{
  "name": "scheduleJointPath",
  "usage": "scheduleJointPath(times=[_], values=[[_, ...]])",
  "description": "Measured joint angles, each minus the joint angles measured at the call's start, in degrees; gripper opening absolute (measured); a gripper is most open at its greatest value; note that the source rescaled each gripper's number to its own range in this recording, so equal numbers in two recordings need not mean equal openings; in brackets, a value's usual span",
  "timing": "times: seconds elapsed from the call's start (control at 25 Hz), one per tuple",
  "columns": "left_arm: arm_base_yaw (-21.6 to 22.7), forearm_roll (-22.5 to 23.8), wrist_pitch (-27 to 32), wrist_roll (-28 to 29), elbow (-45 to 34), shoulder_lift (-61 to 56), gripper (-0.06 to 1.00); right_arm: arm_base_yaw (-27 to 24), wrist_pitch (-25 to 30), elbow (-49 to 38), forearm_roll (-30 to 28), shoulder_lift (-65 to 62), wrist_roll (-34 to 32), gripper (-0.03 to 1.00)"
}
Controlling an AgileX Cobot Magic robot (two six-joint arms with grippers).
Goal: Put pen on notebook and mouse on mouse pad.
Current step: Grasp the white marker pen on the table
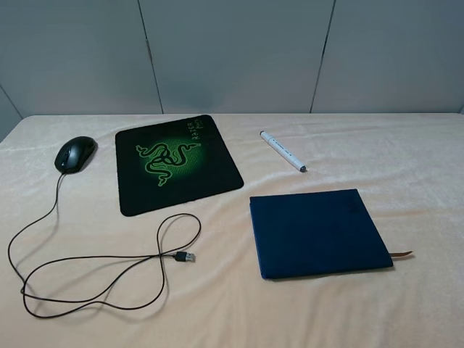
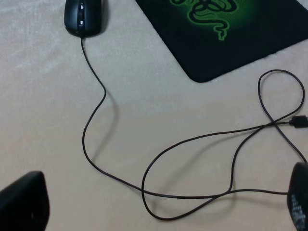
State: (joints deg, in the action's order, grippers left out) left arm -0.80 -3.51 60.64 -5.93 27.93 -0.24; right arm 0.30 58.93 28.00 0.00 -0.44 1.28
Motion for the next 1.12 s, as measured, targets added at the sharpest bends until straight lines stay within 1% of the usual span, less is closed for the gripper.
scheduleJointPath(times=[1.12], values=[[0.00, 0.00, 0.00, 0.00, 0.00, 0.00, 1.00, 0.00, 0.00, 0.00, 0.00, 0.00, 0.00, 1.00]])
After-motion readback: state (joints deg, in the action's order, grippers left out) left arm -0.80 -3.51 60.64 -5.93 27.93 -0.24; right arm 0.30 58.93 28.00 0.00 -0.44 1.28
